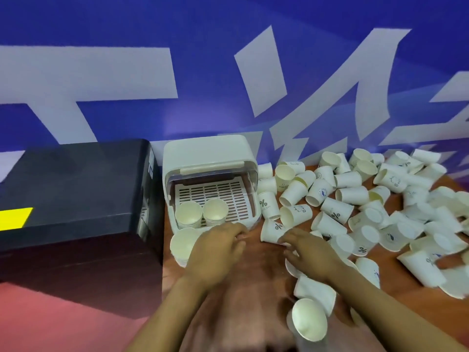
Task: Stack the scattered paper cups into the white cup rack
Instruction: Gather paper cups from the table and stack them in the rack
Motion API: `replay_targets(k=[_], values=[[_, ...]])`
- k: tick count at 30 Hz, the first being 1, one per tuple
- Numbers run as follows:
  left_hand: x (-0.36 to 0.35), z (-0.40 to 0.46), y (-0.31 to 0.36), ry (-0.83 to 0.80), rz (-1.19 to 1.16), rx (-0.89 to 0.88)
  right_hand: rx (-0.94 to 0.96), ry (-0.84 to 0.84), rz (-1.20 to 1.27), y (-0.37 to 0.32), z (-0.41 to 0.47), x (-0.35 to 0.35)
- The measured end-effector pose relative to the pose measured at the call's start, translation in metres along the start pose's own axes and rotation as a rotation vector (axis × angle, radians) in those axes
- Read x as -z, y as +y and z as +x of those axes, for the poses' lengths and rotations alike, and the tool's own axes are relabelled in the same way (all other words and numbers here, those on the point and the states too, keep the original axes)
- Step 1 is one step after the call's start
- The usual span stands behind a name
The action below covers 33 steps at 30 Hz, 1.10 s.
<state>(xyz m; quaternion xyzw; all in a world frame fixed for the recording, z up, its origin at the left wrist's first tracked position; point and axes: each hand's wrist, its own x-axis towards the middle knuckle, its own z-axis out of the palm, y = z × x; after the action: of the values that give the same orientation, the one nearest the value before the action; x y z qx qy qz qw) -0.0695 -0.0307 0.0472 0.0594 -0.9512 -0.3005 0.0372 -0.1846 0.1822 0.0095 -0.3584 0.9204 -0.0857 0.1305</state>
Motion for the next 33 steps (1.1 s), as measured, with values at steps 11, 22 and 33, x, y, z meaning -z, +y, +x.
replay_targets(k=[11, 22, 33], values=[[-0.084, -0.038, 0.025, -0.176, -0.065, 0.027, -0.109, -0.068, 0.015, 0.068, -0.050, -0.022], [-0.174, -0.055, 0.073, -0.353, 0.122, 0.066, 0.378, -0.223, -0.123, 0.124, -0.071, -0.038], [-0.206, -0.065, 0.093, -0.279, 0.128, 0.216, 0.571, -0.239, -0.326, 0.127, -0.069, -0.050]])
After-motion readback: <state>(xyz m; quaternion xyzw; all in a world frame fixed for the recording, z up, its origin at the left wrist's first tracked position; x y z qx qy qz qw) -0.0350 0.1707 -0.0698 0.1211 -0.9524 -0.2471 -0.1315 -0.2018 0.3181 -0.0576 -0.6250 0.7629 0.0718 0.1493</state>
